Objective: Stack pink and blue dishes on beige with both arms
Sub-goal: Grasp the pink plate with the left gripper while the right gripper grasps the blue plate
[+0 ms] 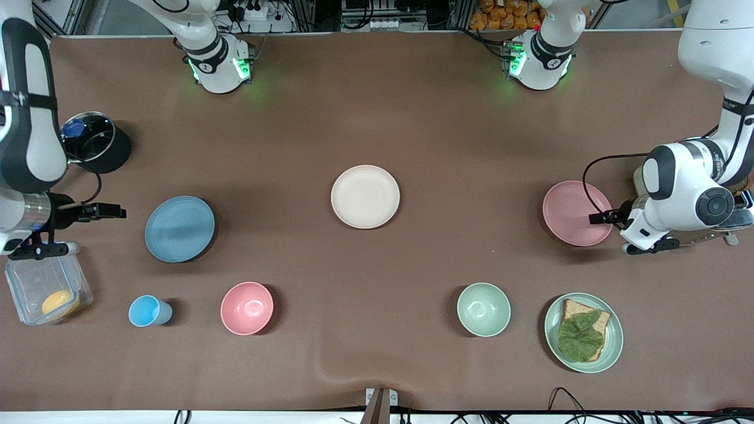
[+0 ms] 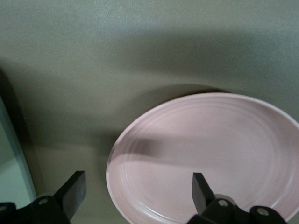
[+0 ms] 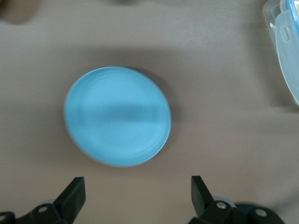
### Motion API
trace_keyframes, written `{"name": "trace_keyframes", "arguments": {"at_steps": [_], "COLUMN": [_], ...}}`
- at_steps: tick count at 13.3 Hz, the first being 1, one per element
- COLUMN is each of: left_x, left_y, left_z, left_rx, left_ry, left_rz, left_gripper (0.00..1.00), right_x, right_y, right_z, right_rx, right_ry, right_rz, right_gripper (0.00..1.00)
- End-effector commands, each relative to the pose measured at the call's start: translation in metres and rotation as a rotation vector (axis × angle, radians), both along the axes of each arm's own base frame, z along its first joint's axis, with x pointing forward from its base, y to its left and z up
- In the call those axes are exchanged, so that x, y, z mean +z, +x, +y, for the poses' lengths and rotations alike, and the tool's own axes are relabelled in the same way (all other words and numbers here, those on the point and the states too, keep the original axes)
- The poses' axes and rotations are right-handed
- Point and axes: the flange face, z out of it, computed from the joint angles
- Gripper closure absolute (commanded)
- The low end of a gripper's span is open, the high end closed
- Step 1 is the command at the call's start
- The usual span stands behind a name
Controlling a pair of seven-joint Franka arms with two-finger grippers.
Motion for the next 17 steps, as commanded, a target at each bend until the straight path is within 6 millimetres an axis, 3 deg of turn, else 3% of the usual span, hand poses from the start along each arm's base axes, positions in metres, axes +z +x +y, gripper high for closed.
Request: {"name": "trace_keyframes", "arguments": {"at_steps": [1,4,7,9,15,16,17], "left_x": [-0.008,-0.017,-0.019,-0.023,-0.026,-0.026,-0.026], "left_y": [0.001,-0.001,-0.001,-0.002,-0.003,-0.003,-0.003], "left_z": [0.000,0.011,0.013,0.013,0.017,0.017,0.017], "left_rx": [-0.004,-0.011,-0.024,-0.028,-0.022,-0.022,-0.022], "left_ry": [-0.025,-0.033,-0.038,-0.041,-0.042,-0.042,-0.042], "left_rz": [0.000,0.001,0.001,0.007,0.013,0.013,0.012], "left_gripper": [0.00,0.00,0.04,0.14,0.61,0.67,0.74], "right_x": [-0.038,-0.087,-0.132,-0.145,-0.185,-0.186,-0.186], "right_y": [-0.024,-0.060,-0.070,-0.069,-0.056,-0.056,-0.056], "right_z": [0.005,0.008,0.007,0.005,-0.009,-0.008,-0.006], "right_rx": [0.008,-0.005,-0.018,-0.031,-0.118,-0.118,-0.113], "right_ry": [0.000,-0.021,-0.034,-0.030,-0.032,-0.031,-0.031], "right_rz": [-0.038,-0.102,-0.143,-0.142,-0.105,-0.104,-0.101], "right_gripper": [0.00,0.00,0.00,0.00,0.00,0.25,0.94]}}
